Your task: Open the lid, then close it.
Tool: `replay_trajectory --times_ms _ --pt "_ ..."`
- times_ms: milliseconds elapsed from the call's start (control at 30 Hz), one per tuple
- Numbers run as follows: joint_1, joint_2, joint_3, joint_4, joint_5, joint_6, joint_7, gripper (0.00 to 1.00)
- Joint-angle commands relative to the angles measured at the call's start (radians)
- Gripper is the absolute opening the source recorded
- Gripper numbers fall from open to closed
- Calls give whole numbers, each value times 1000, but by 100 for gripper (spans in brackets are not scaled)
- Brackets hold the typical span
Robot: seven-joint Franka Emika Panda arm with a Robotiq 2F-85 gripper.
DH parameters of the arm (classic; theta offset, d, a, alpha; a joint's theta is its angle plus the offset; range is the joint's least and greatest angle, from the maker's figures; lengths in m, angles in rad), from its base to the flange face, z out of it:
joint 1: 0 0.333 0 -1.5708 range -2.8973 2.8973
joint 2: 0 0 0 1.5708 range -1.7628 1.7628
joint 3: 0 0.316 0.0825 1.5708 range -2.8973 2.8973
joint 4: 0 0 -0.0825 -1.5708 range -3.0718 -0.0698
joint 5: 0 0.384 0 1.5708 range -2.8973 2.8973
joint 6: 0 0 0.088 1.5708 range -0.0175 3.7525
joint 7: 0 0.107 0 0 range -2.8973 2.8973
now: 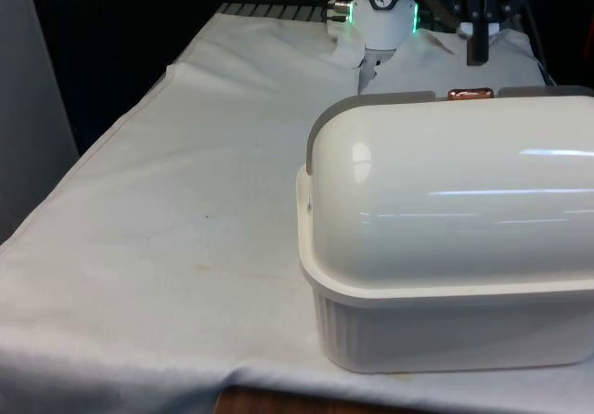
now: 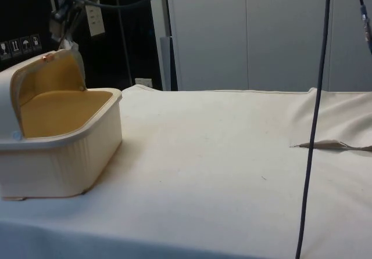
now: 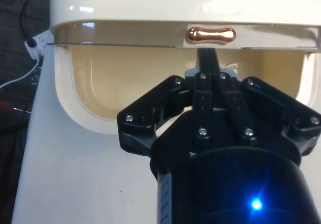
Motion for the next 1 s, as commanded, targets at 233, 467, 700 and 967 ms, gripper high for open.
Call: replay_trajectory --times_ms 233,467,700,967 --pt "1 -35 -1 14 -1 -37 -1 0" --pt "1 -58 -1 36 -3 -73 -2 0" --pt "0 -73 1 58 0 -102 -5 0" --pt "2 -89 3 106 1 -194 -4 0"
